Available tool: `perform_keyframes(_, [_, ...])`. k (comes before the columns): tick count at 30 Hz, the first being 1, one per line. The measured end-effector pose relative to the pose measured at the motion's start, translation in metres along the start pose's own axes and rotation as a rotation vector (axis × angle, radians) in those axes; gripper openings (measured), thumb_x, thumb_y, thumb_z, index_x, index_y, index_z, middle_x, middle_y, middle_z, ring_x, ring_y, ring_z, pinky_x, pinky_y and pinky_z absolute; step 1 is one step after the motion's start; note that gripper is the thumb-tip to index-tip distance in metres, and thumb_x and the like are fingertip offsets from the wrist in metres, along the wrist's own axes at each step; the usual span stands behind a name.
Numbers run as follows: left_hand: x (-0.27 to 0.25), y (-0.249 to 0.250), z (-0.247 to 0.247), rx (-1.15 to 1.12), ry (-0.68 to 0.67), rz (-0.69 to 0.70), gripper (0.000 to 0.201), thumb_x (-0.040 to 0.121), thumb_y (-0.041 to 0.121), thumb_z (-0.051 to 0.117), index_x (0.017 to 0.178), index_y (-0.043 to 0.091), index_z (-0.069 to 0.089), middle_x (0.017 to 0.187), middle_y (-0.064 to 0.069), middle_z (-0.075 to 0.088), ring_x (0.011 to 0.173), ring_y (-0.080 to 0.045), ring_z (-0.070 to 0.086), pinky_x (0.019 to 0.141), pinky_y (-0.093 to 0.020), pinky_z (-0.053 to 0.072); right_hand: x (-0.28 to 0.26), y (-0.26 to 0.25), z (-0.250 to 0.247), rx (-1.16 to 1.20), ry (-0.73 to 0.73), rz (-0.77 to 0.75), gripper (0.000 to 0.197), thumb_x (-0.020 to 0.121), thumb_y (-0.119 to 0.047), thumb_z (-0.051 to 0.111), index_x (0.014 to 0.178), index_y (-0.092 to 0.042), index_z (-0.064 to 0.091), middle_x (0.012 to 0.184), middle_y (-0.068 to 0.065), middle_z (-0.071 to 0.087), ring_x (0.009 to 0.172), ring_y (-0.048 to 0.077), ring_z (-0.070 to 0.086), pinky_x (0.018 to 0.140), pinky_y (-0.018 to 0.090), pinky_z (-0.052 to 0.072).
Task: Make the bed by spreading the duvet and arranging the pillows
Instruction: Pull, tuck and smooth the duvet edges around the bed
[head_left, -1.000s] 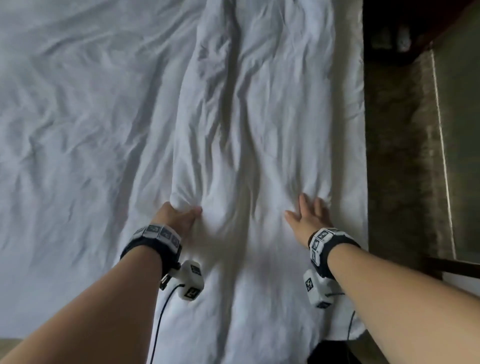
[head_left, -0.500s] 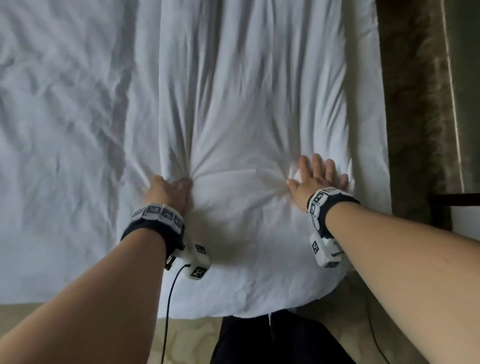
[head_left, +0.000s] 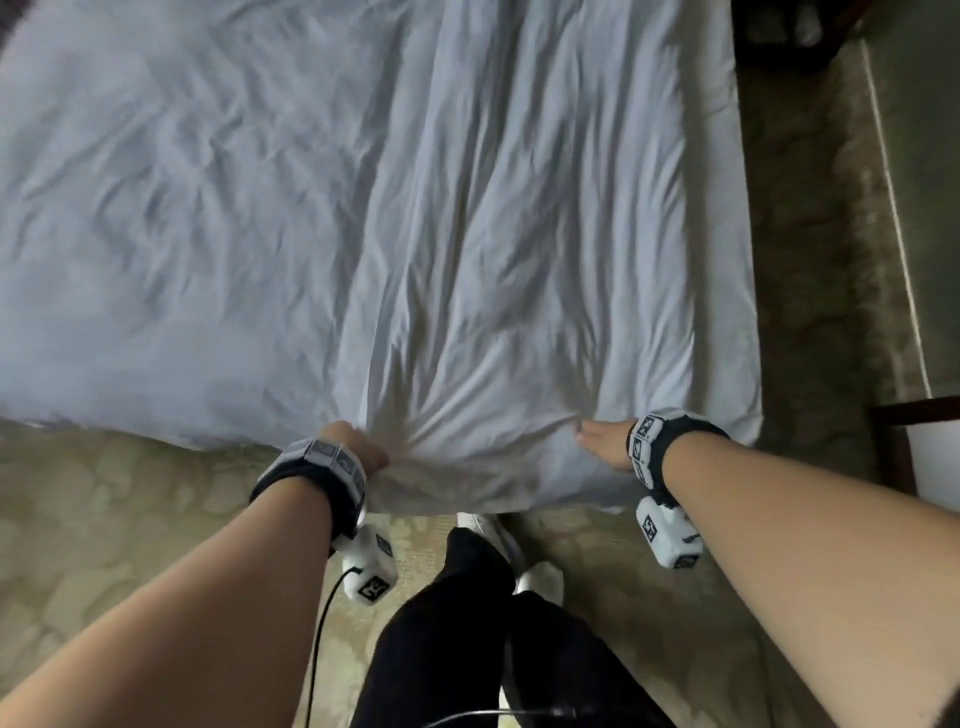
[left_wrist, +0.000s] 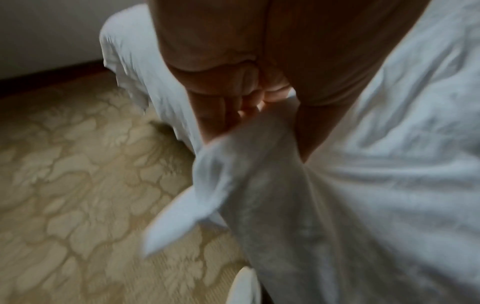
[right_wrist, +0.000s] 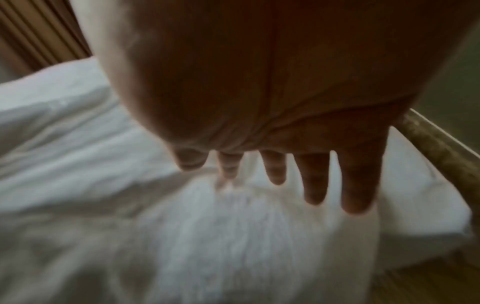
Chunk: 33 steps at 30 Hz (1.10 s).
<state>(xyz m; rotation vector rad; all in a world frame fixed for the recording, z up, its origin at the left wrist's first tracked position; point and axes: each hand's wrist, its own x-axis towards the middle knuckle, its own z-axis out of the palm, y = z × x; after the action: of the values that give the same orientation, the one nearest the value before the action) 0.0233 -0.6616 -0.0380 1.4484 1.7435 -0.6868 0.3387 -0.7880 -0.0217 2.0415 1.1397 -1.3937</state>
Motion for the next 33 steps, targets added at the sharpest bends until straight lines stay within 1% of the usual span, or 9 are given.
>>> perform_keyframes(6, [-0.059, -0.065, -0.099, -0.197, 0.198, 0.037, 0.031, 0.090, 0.030, 0.076, 0.091, 0.000, 0.068, 0.094, -0.015, 0.069, 0.084, -0.029, 0.062, 0.071, -0.034, 0.043, -0.063, -0.104, -0.035, -0.005, 0.275, -0.167, 0.048, 0.110, -0.033, 0.031, 0.151, -0.012, 0.042, 0.155, 0.013, 0.042, 0.142, 0.031, 0.040, 0.116, 0.038, 0.030])
perform_keyframes(8, [-0.072, -0.098, -0.134, -0.286, 0.254, 0.061, 0.040, 0.092, 0.030, 0.074, 0.117, 0.000, 0.066, 0.111, -0.017, 0.069, 0.096, -0.032, 0.064, 0.075, -0.036, 0.045, -0.078, -0.149, -0.041, -0.057, 0.285, -0.192, 0.055, 0.108, -0.045, 0.026, 0.152, -0.014, 0.038, 0.155, 0.013, 0.043, 0.137, 0.032, 0.046, 0.113, 0.043, 0.037])
perform_keyframes(10, [-0.075, -0.140, -0.162, -0.405, 0.312, 0.074, 0.064, 0.092, 0.028, 0.075, 0.145, 0.006, 0.047, 0.130, -0.019, 0.063, 0.112, -0.035, 0.063, 0.079, -0.037, 0.046, -0.088, -0.197, -0.043, -0.048, 0.309, -0.165, 0.069, 0.102, -0.062, 0.021, 0.154, -0.019, 0.035, 0.158, 0.008, 0.040, 0.139, 0.031, 0.044, 0.112, 0.046, 0.037])
perform_keyframes(15, [-0.070, -0.294, -0.220, -0.532, 0.354, 0.008, 0.082, 0.090, 0.025, 0.076, 0.156, 0.011, 0.029, 0.146, -0.018, 0.052, 0.121, -0.037, 0.059, 0.089, -0.034, 0.048, -0.115, -0.349, -0.016, -0.120, 0.351, -0.193, 0.078, 0.101, -0.067, 0.020, 0.158, -0.016, 0.028, 0.162, 0.008, 0.033, 0.144, 0.030, 0.039, 0.116, 0.044, 0.033])
perform_keyframes(19, [-0.065, -0.424, -0.272, -0.551, 0.353, -0.052, 0.063, 0.086, 0.031, 0.077, 0.138, 0.006, 0.052, 0.123, -0.014, 0.065, 0.100, -0.031, 0.066, 0.077, -0.027, 0.045, -0.124, -0.487, 0.021, -0.179, 0.355, -0.300, 0.084, 0.096, -0.075, 0.021, 0.159, -0.020, 0.025, 0.164, 0.006, 0.029, 0.146, 0.029, 0.036, 0.117, 0.048, 0.031])
perform_keyframes(22, [-0.069, -0.493, -0.312, -0.612, 0.405, -0.062, 0.056, 0.091, 0.029, 0.074, 0.138, 0.007, 0.052, 0.126, -0.014, 0.064, 0.108, -0.030, 0.063, 0.077, -0.027, 0.039, -0.144, -0.585, 0.049, -0.246, 0.335, -0.390, 0.081, 0.098, -0.072, 0.023, 0.160, -0.020, 0.022, 0.165, 0.005, 0.027, 0.146, 0.029, 0.036, 0.117, 0.048, 0.031])
perform_keyframes(24, [-0.067, -0.526, -0.335, -0.662, 0.406, -0.098, 0.050, 0.092, 0.031, 0.072, 0.134, 0.012, 0.051, 0.115, -0.011, 0.066, 0.090, -0.026, 0.063, 0.073, -0.025, 0.042, -0.151, -0.637, 0.061, -0.289, 0.329, -0.435, 0.080, 0.099, -0.071, 0.024, 0.160, -0.020, 0.021, 0.165, 0.006, 0.026, 0.147, 0.030, 0.035, 0.118, 0.049, 0.031])
perform_keyframes(27, [-0.040, -0.568, -0.357, -0.751, 0.412, -0.137, 0.086, 0.082, 0.048, 0.074, 0.153, 0.018, 0.035, 0.124, -0.011, 0.067, 0.099, -0.030, 0.069, 0.093, -0.040, 0.056, -0.149, -0.696, 0.064, -0.296, 0.342, -0.456, 0.079, 0.099, -0.070, 0.025, 0.160, -0.020, 0.021, 0.164, 0.008, 0.029, 0.145, 0.032, 0.037, 0.116, 0.050, 0.033])
perform_keyframes(33, [0.056, -0.631, -0.378, -0.856, 0.363, -0.163, 0.098, 0.066, 0.057, 0.069, 0.152, 0.029, 0.032, 0.134, -0.018, 0.065, 0.119, -0.039, 0.066, 0.103, -0.056, 0.052, -0.093, -0.791, 0.063, -0.222, 0.329, -0.479, 0.078, 0.100, -0.068, 0.028, 0.161, -0.021, 0.020, 0.165, 0.005, 0.027, 0.147, 0.029, 0.035, 0.119, 0.047, 0.029])
